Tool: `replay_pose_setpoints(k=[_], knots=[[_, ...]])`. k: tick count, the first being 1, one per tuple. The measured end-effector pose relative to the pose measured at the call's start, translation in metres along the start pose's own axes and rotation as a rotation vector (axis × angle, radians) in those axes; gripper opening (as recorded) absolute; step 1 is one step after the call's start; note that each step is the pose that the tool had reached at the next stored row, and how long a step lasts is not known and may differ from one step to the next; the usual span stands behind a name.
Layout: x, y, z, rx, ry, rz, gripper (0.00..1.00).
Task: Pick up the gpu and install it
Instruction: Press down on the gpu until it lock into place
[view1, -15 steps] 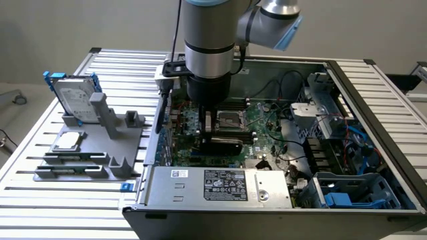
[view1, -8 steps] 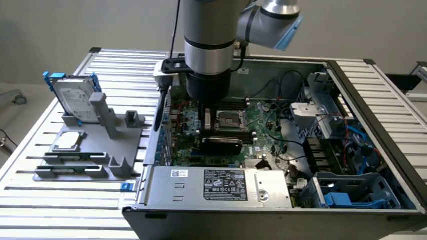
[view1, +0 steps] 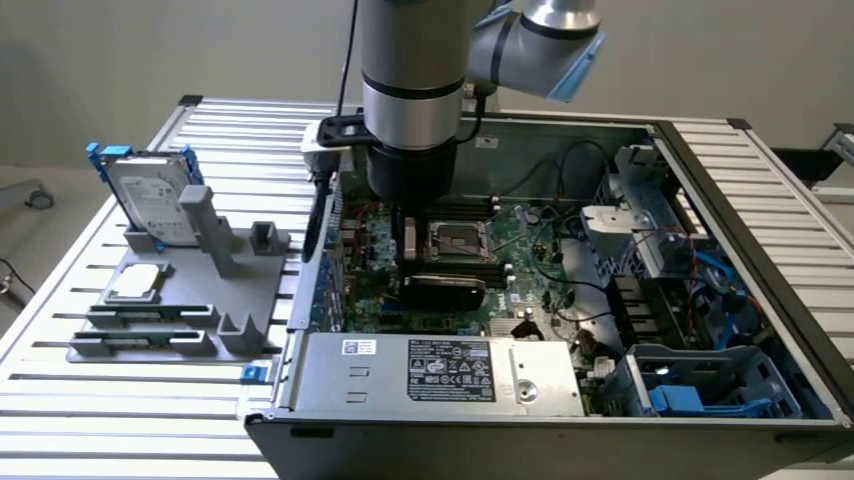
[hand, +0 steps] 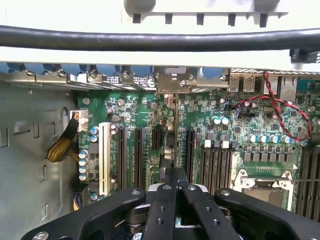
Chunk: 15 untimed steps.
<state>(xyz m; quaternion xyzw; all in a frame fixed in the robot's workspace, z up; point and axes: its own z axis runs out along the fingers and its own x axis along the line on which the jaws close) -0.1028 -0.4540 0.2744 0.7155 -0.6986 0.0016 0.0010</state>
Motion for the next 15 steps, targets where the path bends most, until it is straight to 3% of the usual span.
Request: replay_pose_setpoints(k=[4,8,12,15], knots=[[0.000,0.0025,-0.0018,-0.0047,-0.0001,0.000,0.11],[0.000,0.0105,-0.0029,-0.0095,-0.0003,0.000,0.11],[0.000,0.0177,-0.0037,-0.0234,-0.0006,0.000,0.11],[0.000,0.0203,-0.0053,-0.0388,-0.0009,0.000,0.11]])
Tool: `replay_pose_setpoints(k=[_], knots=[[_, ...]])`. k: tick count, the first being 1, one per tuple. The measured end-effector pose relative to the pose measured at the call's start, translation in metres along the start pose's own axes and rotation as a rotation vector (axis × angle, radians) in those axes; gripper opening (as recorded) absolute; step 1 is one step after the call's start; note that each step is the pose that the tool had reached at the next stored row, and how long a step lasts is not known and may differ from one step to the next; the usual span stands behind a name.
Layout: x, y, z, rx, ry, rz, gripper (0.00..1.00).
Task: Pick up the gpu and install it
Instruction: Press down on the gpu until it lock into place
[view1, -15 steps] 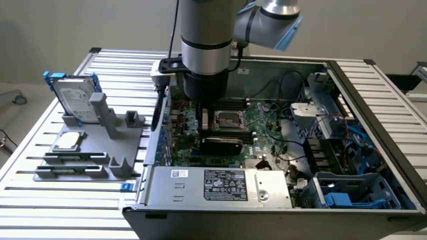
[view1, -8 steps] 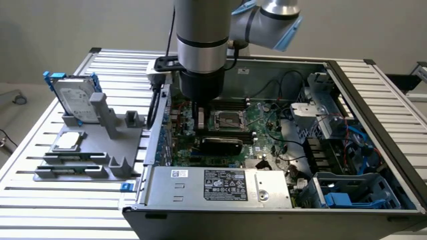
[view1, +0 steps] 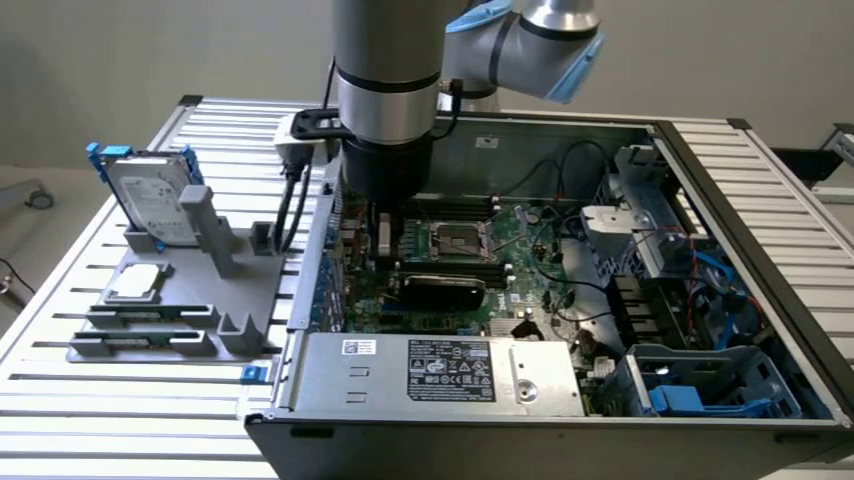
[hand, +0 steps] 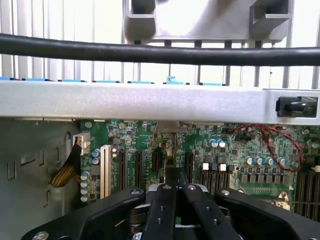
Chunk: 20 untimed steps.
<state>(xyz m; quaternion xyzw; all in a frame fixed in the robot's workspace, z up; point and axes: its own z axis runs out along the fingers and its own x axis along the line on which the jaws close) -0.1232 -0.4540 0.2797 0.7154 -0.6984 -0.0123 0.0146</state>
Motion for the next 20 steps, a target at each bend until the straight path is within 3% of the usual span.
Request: replay_pose_setpoints(k=[4,10,20], knots=[[0.000,0.0024,-0.0028,-0.0198,-0.0007,0.000,0.11],[-0.001,0.0062,-0.0075,-0.0548,-0.0014,0.000,0.11],[-0.003,0.0091,-0.0182,-0.0985,-0.0023,0.000,0.11]])
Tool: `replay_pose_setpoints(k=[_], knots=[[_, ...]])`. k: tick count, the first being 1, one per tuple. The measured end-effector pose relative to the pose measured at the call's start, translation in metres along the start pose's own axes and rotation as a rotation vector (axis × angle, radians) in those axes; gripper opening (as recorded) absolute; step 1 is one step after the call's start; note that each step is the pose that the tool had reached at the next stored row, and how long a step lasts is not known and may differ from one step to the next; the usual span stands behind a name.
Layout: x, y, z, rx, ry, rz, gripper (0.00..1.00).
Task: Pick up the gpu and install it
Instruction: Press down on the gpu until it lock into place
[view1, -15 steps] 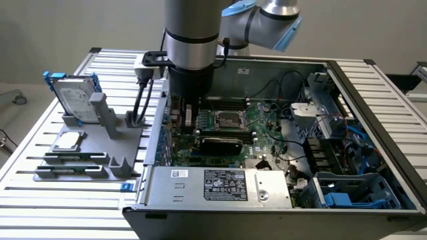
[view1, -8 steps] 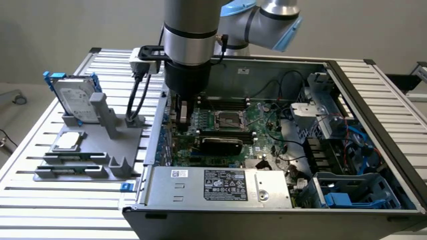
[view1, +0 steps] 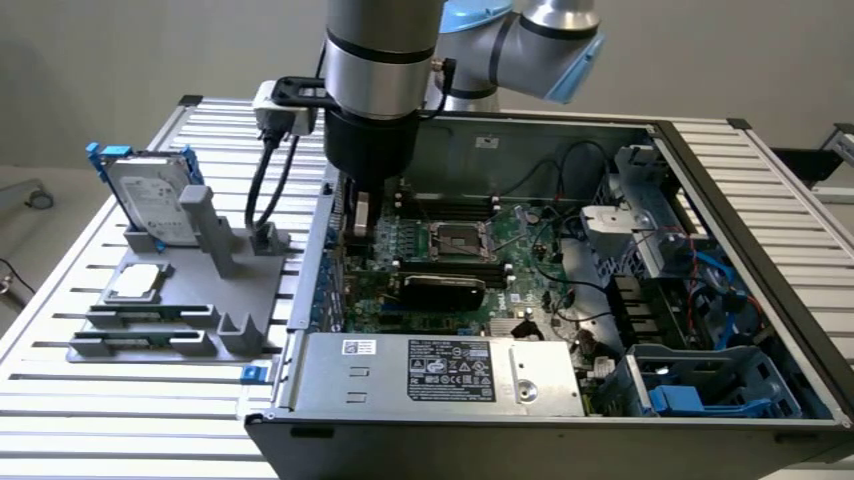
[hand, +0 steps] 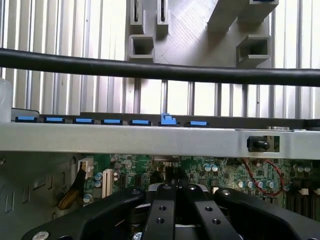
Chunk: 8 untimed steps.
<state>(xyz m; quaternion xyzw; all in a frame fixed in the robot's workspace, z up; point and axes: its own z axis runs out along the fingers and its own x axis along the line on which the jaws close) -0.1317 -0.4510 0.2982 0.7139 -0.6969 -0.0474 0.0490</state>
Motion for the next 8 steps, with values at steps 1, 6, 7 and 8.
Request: replay_pose_setpoints(k=[1,6,7,8], knots=[[-0.0001,0.0003,-0.0008,-0.0033,-0.0002,0.000,0.11],[-0.0002,0.0005,-0.0013,-0.0069,-0.0003,0.000,0.11],[-0.0002,0.0005,-0.0014,-0.0071,-0.0001,0.000,0.11],[-0.0002,0.0006,-0.0014,-0.0075,-0.0001,0.000,0.11]])
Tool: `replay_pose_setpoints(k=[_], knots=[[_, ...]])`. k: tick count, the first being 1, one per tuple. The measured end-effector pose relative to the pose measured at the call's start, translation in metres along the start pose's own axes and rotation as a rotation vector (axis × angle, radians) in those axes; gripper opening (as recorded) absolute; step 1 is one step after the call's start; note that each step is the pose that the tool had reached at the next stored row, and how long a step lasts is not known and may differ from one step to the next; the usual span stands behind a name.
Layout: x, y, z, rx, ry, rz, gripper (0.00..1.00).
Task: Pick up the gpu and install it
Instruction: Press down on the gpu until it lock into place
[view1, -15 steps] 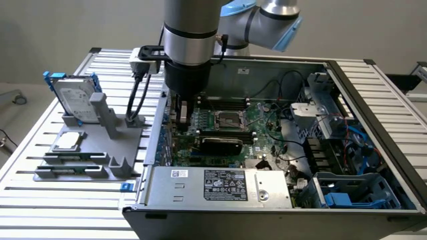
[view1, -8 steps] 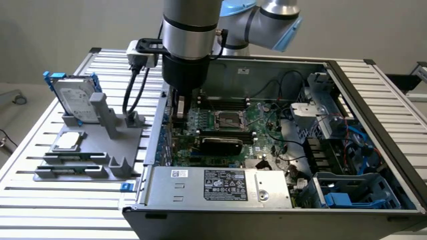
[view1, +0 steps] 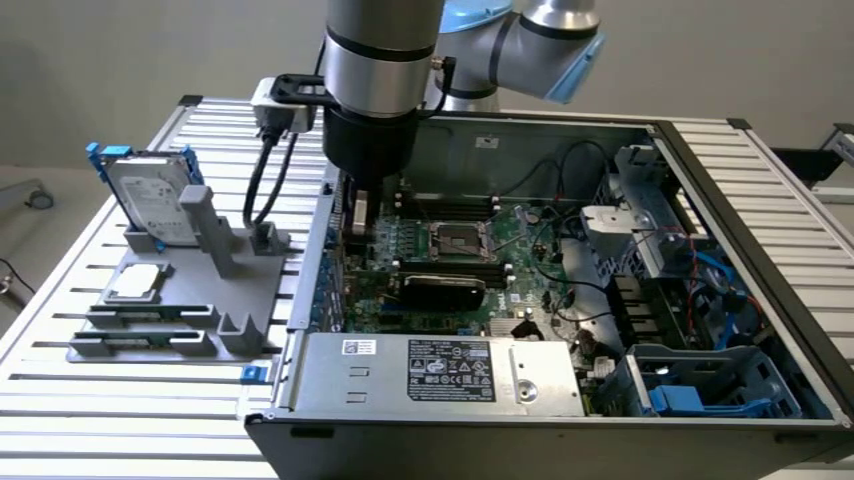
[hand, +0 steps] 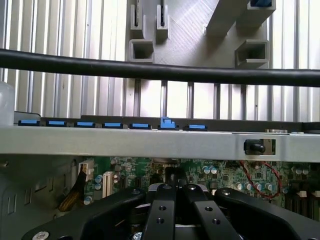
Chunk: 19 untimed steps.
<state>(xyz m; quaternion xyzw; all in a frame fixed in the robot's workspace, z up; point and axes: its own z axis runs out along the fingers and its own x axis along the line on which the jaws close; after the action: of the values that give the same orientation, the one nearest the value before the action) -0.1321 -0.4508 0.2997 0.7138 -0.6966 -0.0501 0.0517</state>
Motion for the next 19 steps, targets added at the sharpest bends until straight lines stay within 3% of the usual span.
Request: replay_pose_setpoints(k=[9,16,19], knots=[[-0.0001,0.0030,0.0005,-0.0075,-0.0003,0.000,0.11],[0.0000,0.0040,-0.0012,-0.0200,-0.0003,0.000,0.11],[-0.0001,0.0040,-0.0021,-0.0214,-0.0007,0.000,0.11]])
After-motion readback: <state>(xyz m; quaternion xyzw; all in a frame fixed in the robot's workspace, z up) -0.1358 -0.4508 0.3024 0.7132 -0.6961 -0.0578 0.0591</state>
